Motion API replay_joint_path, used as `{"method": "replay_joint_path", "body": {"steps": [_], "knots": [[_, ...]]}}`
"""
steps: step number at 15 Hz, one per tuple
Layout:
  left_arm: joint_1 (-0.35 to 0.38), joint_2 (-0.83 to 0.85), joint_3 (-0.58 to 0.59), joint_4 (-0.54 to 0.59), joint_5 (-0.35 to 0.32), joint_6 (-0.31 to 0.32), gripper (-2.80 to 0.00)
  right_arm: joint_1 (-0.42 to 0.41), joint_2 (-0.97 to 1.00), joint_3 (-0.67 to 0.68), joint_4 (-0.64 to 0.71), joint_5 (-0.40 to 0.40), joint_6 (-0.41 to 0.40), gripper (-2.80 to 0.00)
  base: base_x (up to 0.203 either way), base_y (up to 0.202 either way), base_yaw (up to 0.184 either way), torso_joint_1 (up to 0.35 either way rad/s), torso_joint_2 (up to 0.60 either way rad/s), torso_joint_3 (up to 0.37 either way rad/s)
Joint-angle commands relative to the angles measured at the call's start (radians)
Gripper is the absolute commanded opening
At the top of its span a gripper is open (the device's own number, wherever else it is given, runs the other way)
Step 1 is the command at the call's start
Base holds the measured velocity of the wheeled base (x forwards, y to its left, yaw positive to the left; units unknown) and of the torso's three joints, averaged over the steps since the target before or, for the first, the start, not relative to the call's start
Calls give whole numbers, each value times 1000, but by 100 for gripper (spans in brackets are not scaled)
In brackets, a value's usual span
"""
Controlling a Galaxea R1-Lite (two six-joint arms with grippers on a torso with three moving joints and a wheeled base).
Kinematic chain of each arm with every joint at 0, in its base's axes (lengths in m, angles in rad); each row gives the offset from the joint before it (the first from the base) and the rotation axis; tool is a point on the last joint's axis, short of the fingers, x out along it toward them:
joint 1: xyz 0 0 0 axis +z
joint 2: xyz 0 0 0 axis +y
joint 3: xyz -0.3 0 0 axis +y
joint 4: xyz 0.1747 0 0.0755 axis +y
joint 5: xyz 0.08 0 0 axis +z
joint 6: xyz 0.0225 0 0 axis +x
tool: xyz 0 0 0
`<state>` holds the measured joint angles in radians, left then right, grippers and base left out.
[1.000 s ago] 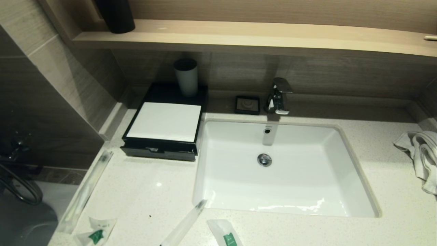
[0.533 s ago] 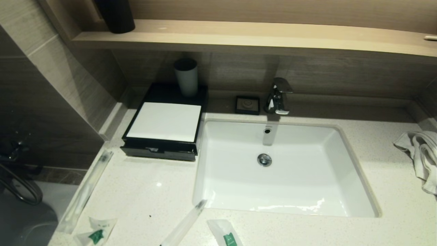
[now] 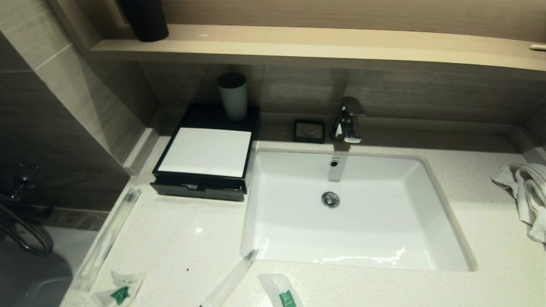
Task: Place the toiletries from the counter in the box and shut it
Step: Pick up the cup
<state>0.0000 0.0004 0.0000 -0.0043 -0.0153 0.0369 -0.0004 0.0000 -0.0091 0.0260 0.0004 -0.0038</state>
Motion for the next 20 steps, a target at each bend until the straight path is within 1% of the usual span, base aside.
{"method": "replay_joint_path", "body": {"steps": [1, 20], "knots": [[0, -2, 0, 0, 0, 0, -280, 0, 0, 0, 0, 1, -1, -280, 0, 0, 0, 0, 0, 0], [0, -2, 0, -1, 3, 11, -280, 0, 0, 0, 0, 1, -1, -280, 0, 0, 0, 0, 0, 0]]}}
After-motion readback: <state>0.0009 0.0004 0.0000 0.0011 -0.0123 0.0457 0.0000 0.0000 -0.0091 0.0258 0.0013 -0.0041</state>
